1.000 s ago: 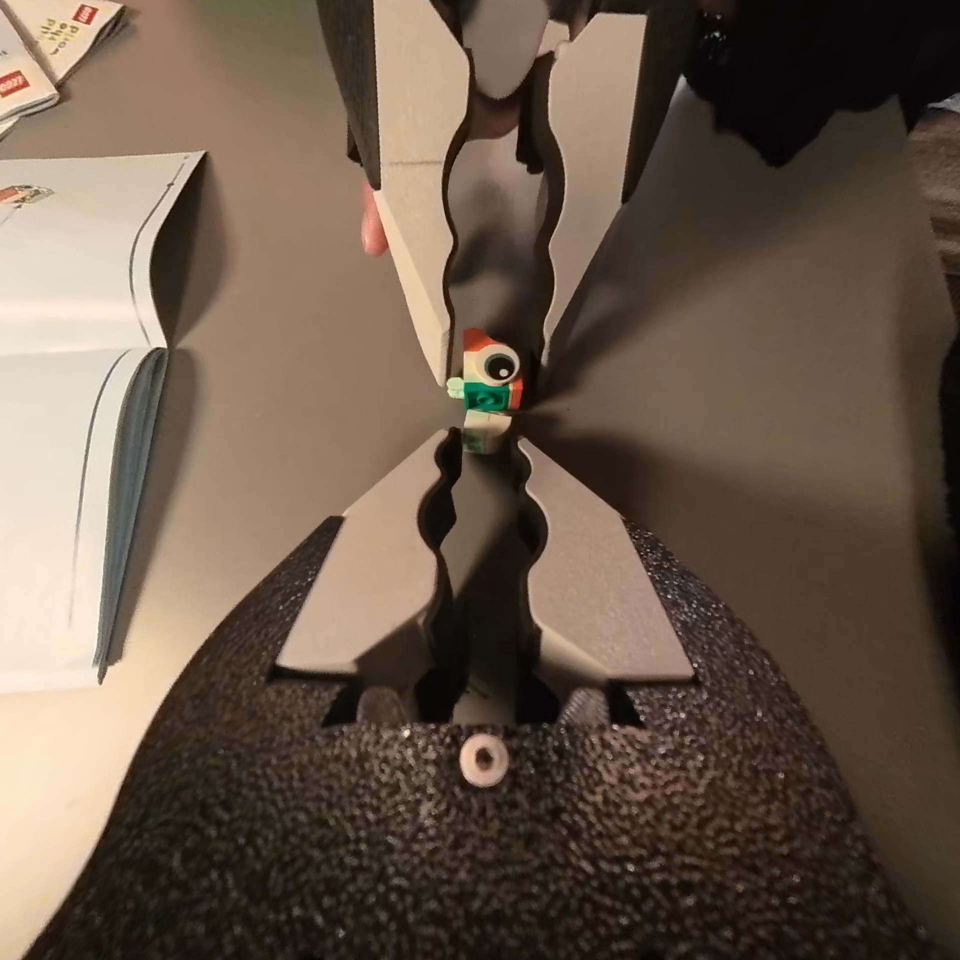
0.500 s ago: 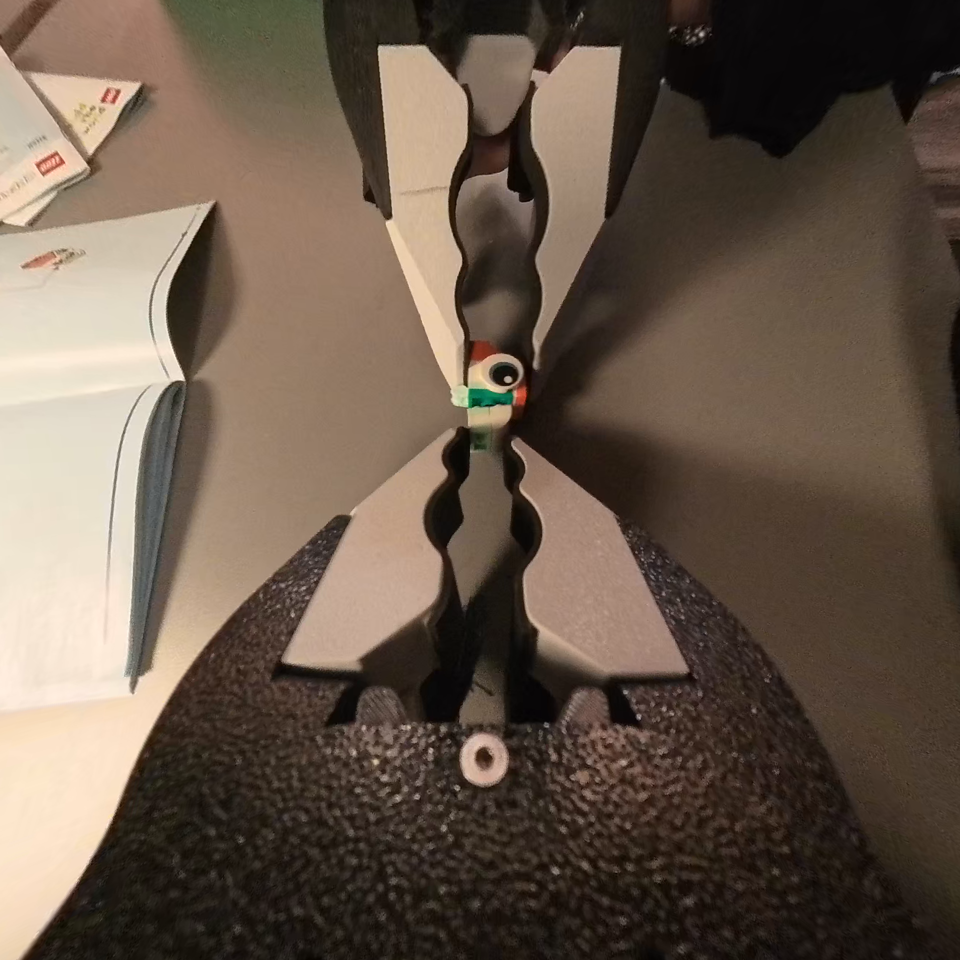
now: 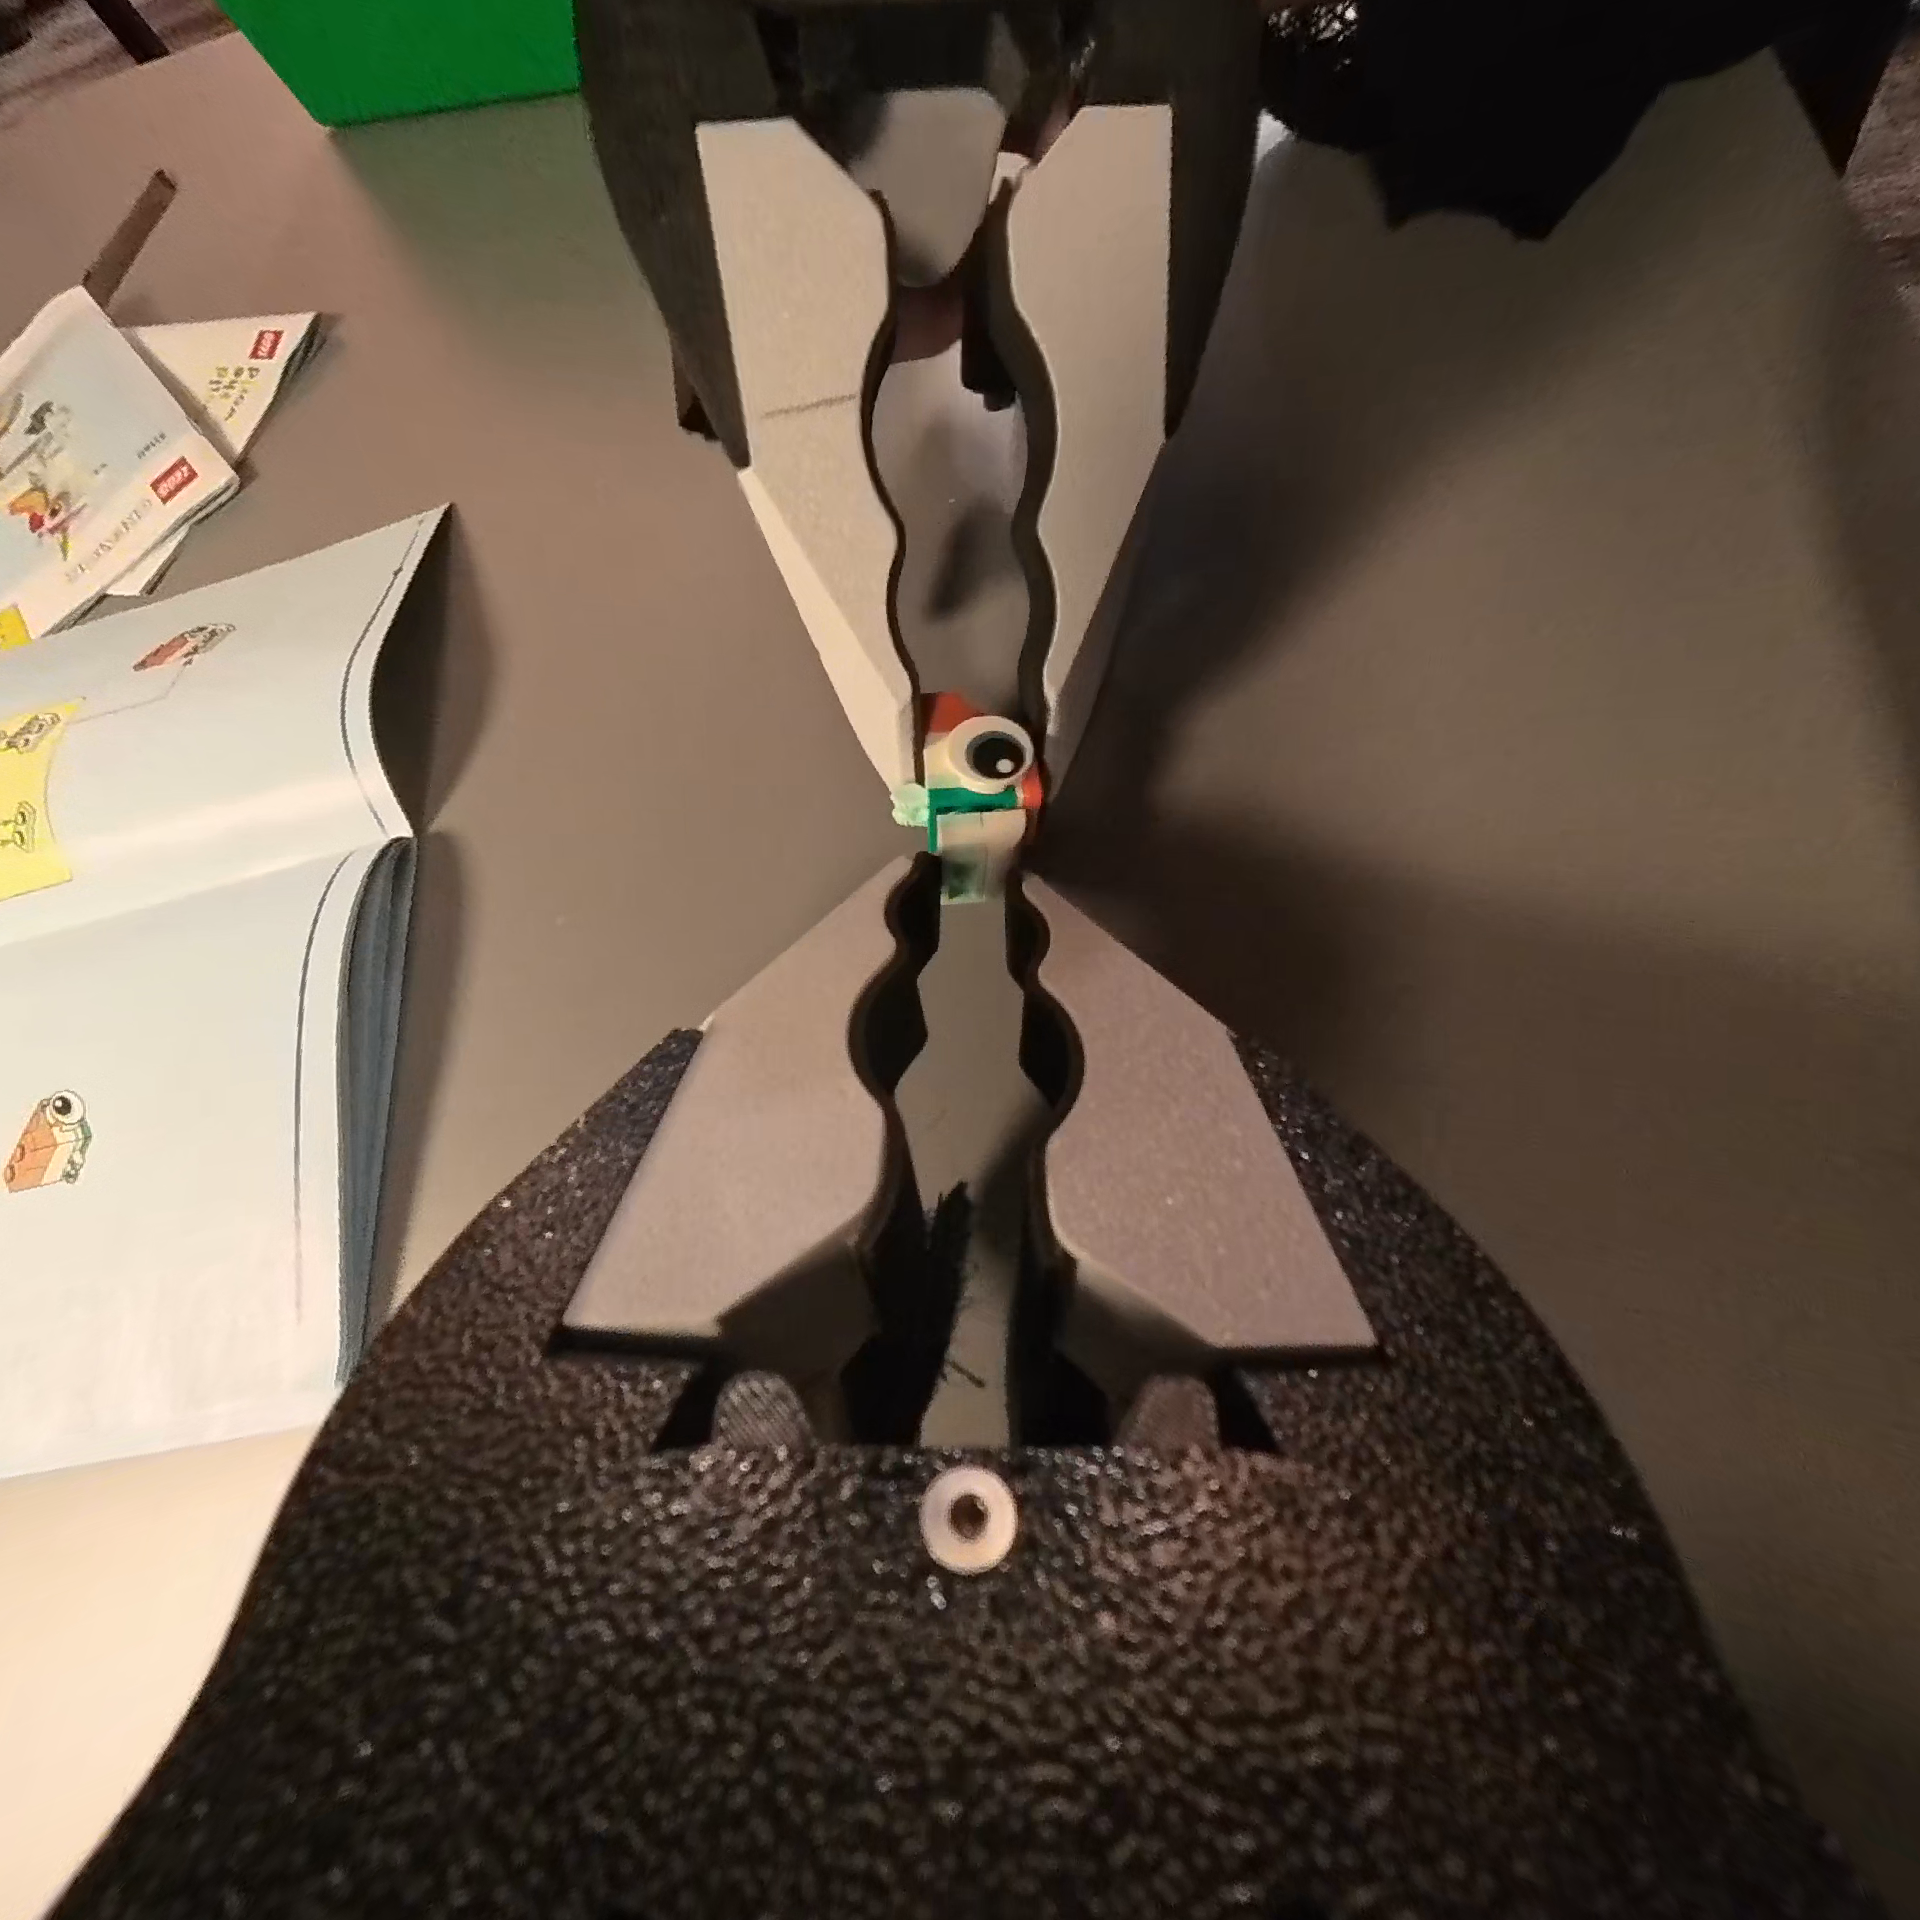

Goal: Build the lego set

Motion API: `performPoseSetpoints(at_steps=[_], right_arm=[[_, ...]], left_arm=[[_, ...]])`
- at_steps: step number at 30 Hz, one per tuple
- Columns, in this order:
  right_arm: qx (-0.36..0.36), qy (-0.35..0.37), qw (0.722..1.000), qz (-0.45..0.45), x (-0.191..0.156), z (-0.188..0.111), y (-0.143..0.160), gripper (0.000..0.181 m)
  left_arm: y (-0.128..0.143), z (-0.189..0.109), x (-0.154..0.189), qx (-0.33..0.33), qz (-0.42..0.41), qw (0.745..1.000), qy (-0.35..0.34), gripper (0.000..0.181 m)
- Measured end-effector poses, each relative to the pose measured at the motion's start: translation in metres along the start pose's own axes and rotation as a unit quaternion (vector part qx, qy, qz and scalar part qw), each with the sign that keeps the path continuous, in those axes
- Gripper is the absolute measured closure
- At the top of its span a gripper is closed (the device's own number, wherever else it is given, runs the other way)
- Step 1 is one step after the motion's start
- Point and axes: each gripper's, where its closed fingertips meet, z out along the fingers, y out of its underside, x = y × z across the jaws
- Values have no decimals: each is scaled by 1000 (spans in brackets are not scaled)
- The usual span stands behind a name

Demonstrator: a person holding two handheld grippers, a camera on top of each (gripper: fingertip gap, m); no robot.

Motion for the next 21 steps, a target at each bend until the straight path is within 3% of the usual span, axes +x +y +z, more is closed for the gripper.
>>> performPoseSetpoints(at_steps=[1,21], right_arm=[[-2,2,1000,-7,0,0,0,162],[-21,14,1000,-18,1,0,0,162]], left_arm=[[0,0,0,1,-1,1000,2,171],[-1,1,-2,-6,33,999,-22,171]])
